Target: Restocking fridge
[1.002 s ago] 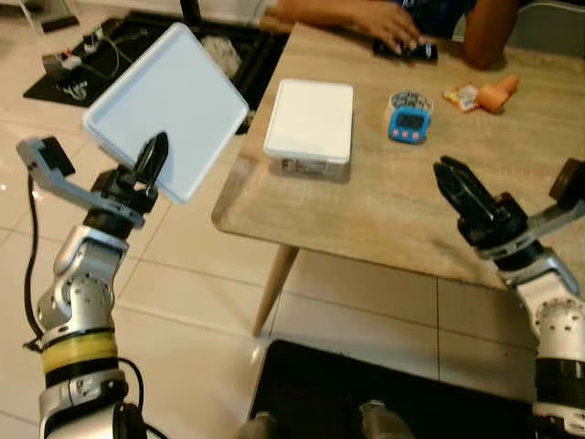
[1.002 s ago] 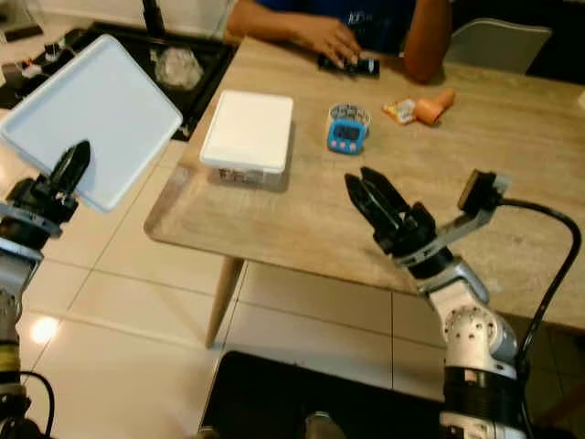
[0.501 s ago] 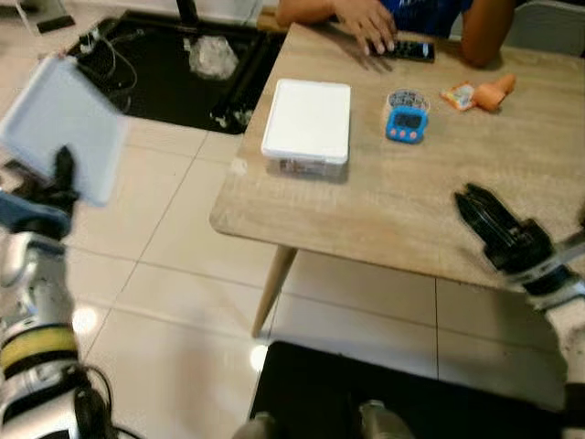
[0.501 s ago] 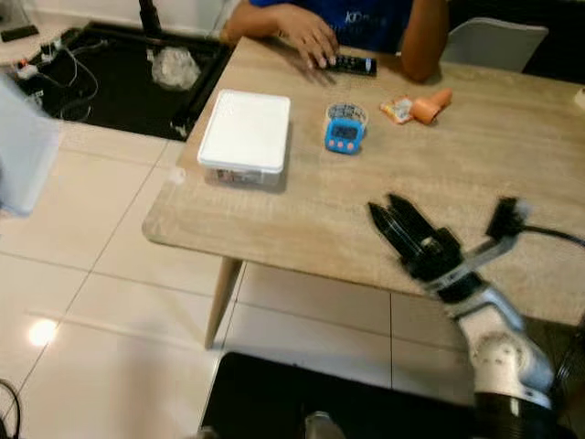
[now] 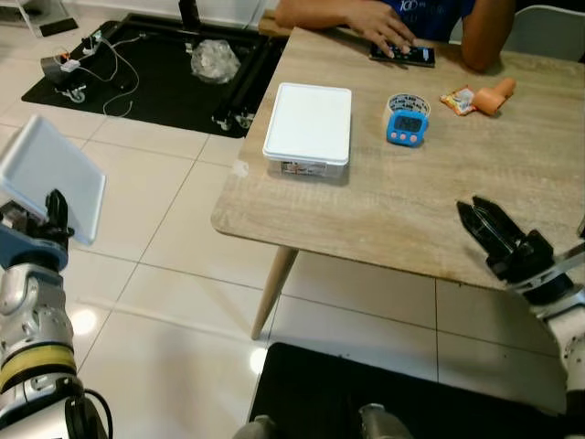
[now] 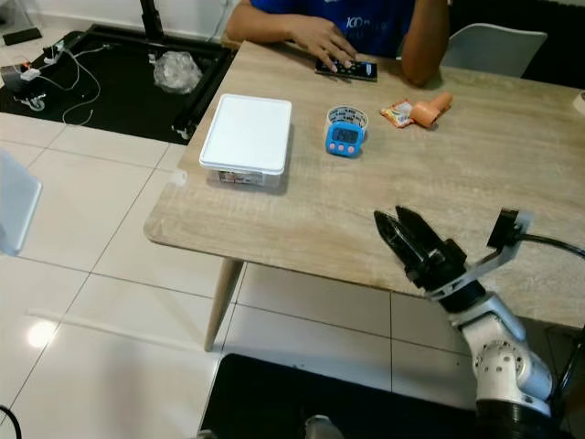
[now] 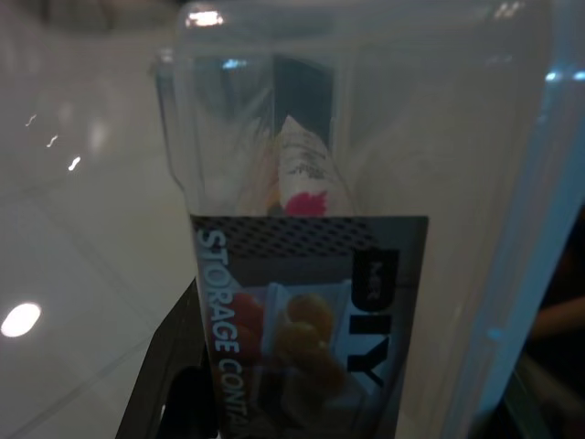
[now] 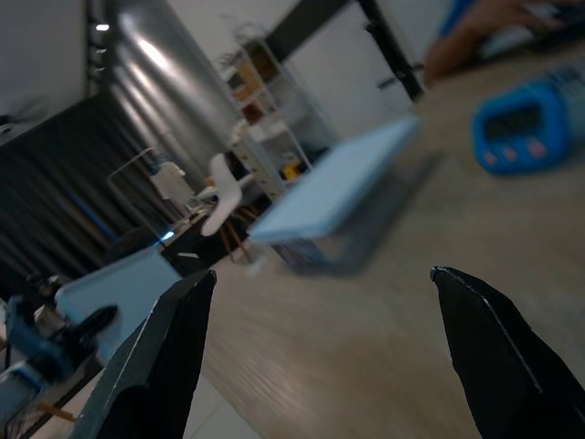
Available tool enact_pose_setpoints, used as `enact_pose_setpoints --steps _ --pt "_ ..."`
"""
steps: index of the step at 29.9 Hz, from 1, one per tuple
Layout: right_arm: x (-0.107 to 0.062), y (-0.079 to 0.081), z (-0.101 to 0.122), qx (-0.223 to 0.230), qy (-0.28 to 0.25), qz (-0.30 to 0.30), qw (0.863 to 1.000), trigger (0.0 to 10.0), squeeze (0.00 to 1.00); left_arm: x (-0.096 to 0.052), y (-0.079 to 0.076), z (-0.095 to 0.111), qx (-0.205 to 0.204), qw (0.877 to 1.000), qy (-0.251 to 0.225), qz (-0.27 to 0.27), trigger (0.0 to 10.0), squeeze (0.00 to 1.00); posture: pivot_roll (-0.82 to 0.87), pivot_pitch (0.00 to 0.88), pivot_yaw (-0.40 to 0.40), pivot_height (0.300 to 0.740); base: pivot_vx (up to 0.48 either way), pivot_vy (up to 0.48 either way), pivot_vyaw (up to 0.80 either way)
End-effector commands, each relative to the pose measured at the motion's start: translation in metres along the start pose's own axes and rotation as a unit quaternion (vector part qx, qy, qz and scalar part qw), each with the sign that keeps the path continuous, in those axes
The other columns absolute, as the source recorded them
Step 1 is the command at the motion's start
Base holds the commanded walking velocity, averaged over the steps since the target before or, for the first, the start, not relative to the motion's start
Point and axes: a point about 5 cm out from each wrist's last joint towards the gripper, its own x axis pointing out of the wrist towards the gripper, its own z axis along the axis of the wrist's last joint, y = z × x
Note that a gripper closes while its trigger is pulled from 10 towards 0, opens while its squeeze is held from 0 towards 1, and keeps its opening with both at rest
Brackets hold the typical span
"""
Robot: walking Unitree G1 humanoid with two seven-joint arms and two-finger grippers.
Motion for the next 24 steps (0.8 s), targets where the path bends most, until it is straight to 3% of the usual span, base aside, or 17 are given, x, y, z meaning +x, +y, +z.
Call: enact_pose_setpoints --steps 1,9,12,13,18,24 --pt "-0.009 -0.005 0.001 -0.002 -0.006 -0.017 1.000 10.0 0.00 -0.005 0.013 0.000 0.012 1.000 0.000 0.022 10.0 0.00 -0.05 0.183 -0.001 0.740 0.000 0.000 0.00" --pt "-0.032 -0.020 -0.007 0.013 0.003 -0.069 0.998 10.0 0.00 -0.024 0.036 -0.033 0.013 0.996 0.063 0.069 10.0 0.00 -0.06 0.181 -0.010 0.740 -0.265 0.000 0.00" --pt "-0.049 -0.030 -0.018 0.027 0.014 -0.111 0.993 10.0 0.00 -0.043 0.051 -0.057 0.012 0.988 0.108 0.106 10.0 0.00 -0.06 0.179 -0.012 0.740 -0.279 0.000 0.00" --pt "-0.049 -0.030 -0.018 0.027 0.014 -0.111 0.993 10.0 0.00 -0.043 0.051 -0.057 0.012 0.988 0.108 0.106 10.0 0.00 -0.06 0.179 -0.012 0.740 -0.289 0.000 0.00" --pt "-0.078 -0.043 -0.029 0.047 0.019 -0.175 0.983 10.0 0.00 -0.072 0.072 -0.083 0.006 0.975 0.159 0.158 10.0 0.00 -0.07 0.177 -0.016 0.740 -0.302 0.000 0.00" --pt "-0.099 -0.050 -0.029 0.053 0.007 -0.217 0.975 10.0 0.00 -0.089 0.080 -0.098 0.004 0.966 0.188 0.178 10.0 0.00 -0.08 0.181 -0.014 0.740 -0.313 0.000 0.00"
